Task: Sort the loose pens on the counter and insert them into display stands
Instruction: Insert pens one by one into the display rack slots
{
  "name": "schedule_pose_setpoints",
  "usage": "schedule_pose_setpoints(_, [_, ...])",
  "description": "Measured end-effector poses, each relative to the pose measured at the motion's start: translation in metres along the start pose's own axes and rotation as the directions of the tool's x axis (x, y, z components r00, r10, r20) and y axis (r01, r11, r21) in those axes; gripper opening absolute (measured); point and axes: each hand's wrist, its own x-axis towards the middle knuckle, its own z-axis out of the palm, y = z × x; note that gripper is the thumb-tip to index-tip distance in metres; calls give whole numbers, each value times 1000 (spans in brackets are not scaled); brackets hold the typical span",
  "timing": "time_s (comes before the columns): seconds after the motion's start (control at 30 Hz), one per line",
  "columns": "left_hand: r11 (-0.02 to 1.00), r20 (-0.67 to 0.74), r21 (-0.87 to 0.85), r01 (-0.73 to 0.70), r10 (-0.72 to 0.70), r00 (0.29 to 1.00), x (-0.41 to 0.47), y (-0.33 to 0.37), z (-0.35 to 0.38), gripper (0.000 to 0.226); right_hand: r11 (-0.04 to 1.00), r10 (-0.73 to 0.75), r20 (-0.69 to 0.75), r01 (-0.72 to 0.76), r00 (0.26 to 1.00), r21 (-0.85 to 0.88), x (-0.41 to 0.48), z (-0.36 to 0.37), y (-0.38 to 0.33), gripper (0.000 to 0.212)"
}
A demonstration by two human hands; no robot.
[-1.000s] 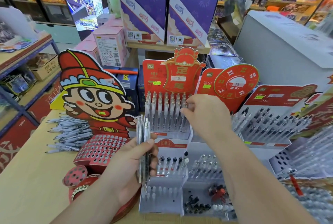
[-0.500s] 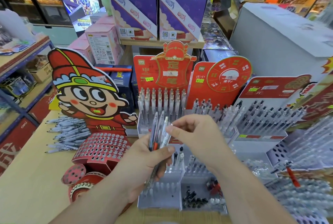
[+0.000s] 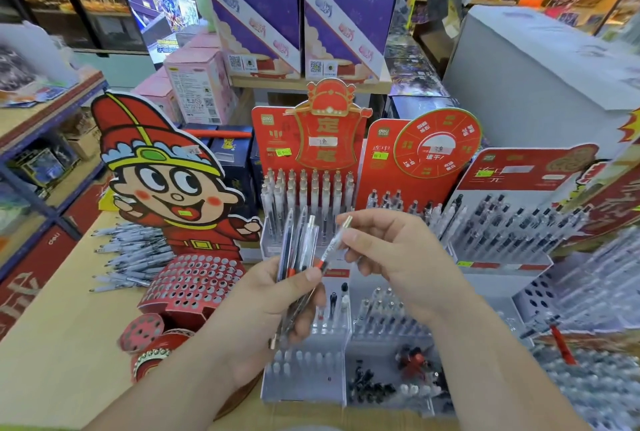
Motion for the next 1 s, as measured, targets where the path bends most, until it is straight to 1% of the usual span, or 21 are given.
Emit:
schedule_pose_setpoints(0.07, [1000, 10, -6, 1, -1, 1000, 1, 0, 0, 16, 1000, 10, 53, -11, 999, 21, 2, -4, -2, 11])
schedule_pose_setpoints(0.13, [1000, -3, -28, -4, 4, 1000, 2, 2, 0, 16, 999, -32, 45, 31, 998, 34, 5, -11, -8, 10])
schedule_pose_setpoints(0.2, [999, -77, -52, 4, -8, 997, 5, 2, -2, 22, 994, -103, -42, 105, 994, 43, 8, -21, -18, 10])
schedule_pose_setpoints(0.23, [998, -124, -67, 12, -20, 992, 6, 2, -4, 25, 987, -156, -112, 158, 981, 13, 10, -25, -23, 10])
schedule_pose_setpoints(0.3, [996, -186, -93, 14, -32, 982, 8, 2, -9, 30, 954, -298, -249, 274, 922, -126, 15, -32, -31, 7])
schedule_pose_setpoints(0.33, [995, -199, -104, 12, -33, 980, 9, 2, -11, 30, 925, -365, -293, 309, 884, -220, 18, -34, -33, 8])
schedule_pose_setpoints(0.4, [993, -206, -117, 11, -35, 978, 9, 1, -14, 28, 853, -461, -312, 318, 831, -414, 25, -35, -33, 7])
schedule_pose_setpoints(0.47, [992, -201, -128, 11, -37, 979, 9, 1, -17, 29, 768, -508, -284, 279, 813, -576, 30, -34, -29, 7])
schedule_pose_setpoints(0.53, [992, -196, -128, 3, -28, 980, 10, -2, -22, 31, 699, -530, -252, 250, 810, -670, 33, -30, -25, 9])
schedule_pose_setpoints(0.67, [997, -178, -76, -30, 16, 984, 11, -6, -31, 39, 578, -542, -196, 193, 817, -793, 39, -24, -20, 13])
schedule_pose_setpoints(0.87, [994, -166, -109, -15, -4, 986, 11, -7, -33, 41, 580, -505, -192, 166, 841, -798, 48, -19, -18, 15])
schedule_pose_setpoints(1.0, [994, -161, -107, -18, 0, 987, 11, -7, -35, 41, 561, -502, -177, 163, 847, -811, 51, -19, -20, 18])
